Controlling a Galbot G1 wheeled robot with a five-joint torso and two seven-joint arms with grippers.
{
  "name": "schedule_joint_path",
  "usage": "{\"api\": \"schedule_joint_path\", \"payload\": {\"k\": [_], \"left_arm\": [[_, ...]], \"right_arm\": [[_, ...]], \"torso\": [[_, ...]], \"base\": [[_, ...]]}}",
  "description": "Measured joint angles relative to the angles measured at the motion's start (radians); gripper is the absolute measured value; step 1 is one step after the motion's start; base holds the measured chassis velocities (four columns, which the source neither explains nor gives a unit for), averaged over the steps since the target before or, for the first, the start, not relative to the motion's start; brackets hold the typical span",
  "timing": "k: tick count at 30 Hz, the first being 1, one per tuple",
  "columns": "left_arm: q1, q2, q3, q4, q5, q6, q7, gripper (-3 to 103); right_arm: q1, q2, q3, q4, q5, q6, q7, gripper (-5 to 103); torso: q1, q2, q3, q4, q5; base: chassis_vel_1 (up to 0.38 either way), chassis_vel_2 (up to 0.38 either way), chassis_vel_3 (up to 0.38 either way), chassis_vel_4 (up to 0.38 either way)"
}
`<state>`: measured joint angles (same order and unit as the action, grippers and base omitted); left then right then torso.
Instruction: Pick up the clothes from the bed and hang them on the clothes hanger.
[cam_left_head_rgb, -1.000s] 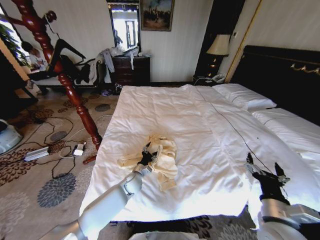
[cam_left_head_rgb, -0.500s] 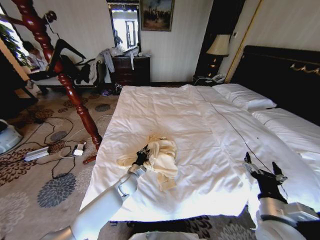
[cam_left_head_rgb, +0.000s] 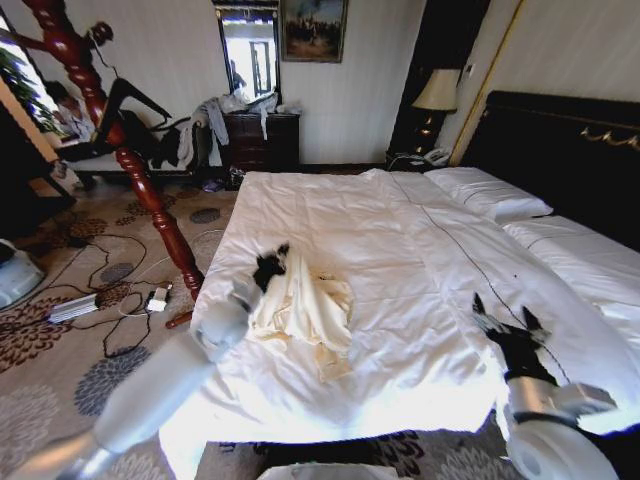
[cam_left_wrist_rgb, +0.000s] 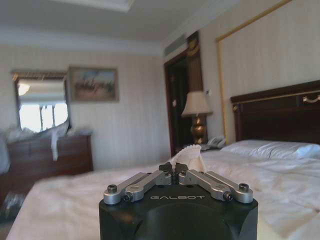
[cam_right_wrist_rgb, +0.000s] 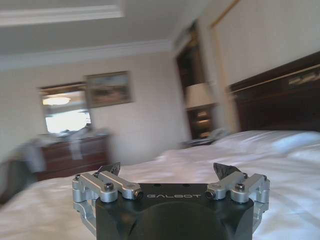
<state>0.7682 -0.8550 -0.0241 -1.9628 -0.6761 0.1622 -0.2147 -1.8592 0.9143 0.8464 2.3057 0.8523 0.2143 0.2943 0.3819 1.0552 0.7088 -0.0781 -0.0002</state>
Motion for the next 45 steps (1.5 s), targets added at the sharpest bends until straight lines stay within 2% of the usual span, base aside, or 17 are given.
{"api": "schedule_joint_path", "payload": {"k": [2,3,5,6,8,10,16,17,21,22,26,30,33,36,37,42,45], "left_arm": [[0.082,0.014,-0.047,-0.008,-0.013,-0.001,-0.002,1],[0.082,0.014,-0.047,-0.008,-0.013,-0.001,-0.002,1],[0.179,0.017,-0.085,-0.006,0.012,-0.011,-0.003,1],[0.215,0.014,-0.097,-0.002,0.023,-0.013,-0.003,1],[0.241,0.010,-0.106,0.002,0.031,-0.014,-0.003,1],[0.292,-0.004,-0.122,0.021,0.052,-0.014,-0.004,1],[0.349,-0.046,-0.172,0.066,0.092,-0.013,-0.023,1],[0.349,-0.046,-0.172,0.066,0.092,-0.013,-0.023,1],[0.369,-0.054,-0.202,0.066,0.112,-0.011,-0.023,1],[0.369,-0.054,-0.202,0.066,0.112,-0.011,-0.023,1],[0.357,-0.044,-0.214,0.061,0.117,-0.003,-0.025,1],[0.341,-0.034,-0.224,0.056,0.112,0.002,-0.033,1],[0.331,-0.027,-0.228,0.051,0.104,0.006,-0.039,1],[0.313,-0.017,-0.230,0.038,0.098,0.011,-0.043,1],[0.313,-0.017,-0.230,0.038,0.098,0.011,-0.043,1],[0.288,-0.008,-0.235,0.015,0.079,0.019,-0.051,1],[0.284,-0.006,-0.236,0.008,0.074,0.021,-0.053,1]], "right_arm": [[0.011,-0.054,-0.051,-0.010,0.013,0.025,-0.064,100],[0.011,-0.054,-0.051,-0.010,0.013,0.025,-0.064,100],[0.034,-0.137,-0.131,-0.040,-0.026,0.045,-0.134,100],[0.051,-0.175,-0.173,-0.058,-0.061,0.046,-0.144,100],[0.066,-0.202,-0.205,-0.073,-0.091,0.042,-0.146,100],[0.116,-0.267,-0.275,-0.125,-0.184,0.026,-0.151,100],[0.259,-0.362,-0.383,-0.243,-0.280,0.035,-0.204,100],[0.259,-0.362,-0.383,-0.243,-0.280,0.035,-0.204,100],[0.401,-0.392,-0.533,-0.313,-0.259,0.064,-0.258,100],[0.401,-0.392,-0.533,-0.313,-0.259,0.064,-0.258,100],[0.503,-0.353,-0.711,-0.349,-0.120,0.089,-0.342,100],[0.586,-0.292,-0.828,-0.387,-0.016,0.089,-0.356,100],[0.634,-0.250,-0.886,-0.406,0.046,0.073,-0.338,100],[0.659,-0.217,-0.936,-0.379,0.134,0.005,-0.240,100],[0.659,-0.217,-0.936,-0.379,0.134,0.005,-0.240,100],[0.671,-0.163,-0.949,-0.275,0.311,-0.147,0.001,97],[0.671,-0.145,-0.944,-0.251,0.346,-0.182,0.051,98]], "torso": [[0.000,0.000,0.000,0.0005,0.0000],[0.000,0.000,0.000,0.0005,0.0000],[0.000,0.000,0.000,0.0005,-0.0001],[0.000,0.000,0.000,0.0005,-0.0003],[0.000,0.000,0.000,0.0003,0.0003],[0.000,0.000,0.000,0.0001,0.0001],[0.000,0.000,0.000,0.0002,0.0002],[0.000,0.000,0.000,0.0002,0.0002],[0.000,0.000,0.000,0.0004,0.0004],[0.000,0.000,0.000,0.0004,0.0004],[0.000,0.000,0.000,-0.0001,0.0004],[0.000,0.000,0.000,-0.0001,0.0000],[0.000,0.000,0.000,0.0006,0.0002],[0.000,0.000,0.000,0.0000,0.0000],[0.000,0.000,0.000,0.0000,0.0000],[0.000,0.000,0.000,0.0002,0.0001],[0.000,0.000,0.000,0.0002,-0.0002]], "base": [[0.000,0.000,0.000,0.000],[0.000,0.000,0.000,0.000],[0.000,0.000,0.000,0.000],[0.000,0.000,0.000,0.000],[0.000,0.000,0.000,0.000],[0.000,0.000,0.000,0.000],[0.000,0.000,0.000,0.000],[0.000,0.000,0.000,0.000],[0.000,0.000,0.000,0.000],[0.000,0.000,0.000,0.000],[0.000,0.000,0.000,0.000],[0.000,0.000,0.000,0.000],[0.000,0.000,0.000,0.000],[0.000,0.000,0.000,0.000],[0.000,0.000,0.000,0.000],[0.000,0.000,0.000,0.000],[0.000,0.000,0.000,0.000]]}}
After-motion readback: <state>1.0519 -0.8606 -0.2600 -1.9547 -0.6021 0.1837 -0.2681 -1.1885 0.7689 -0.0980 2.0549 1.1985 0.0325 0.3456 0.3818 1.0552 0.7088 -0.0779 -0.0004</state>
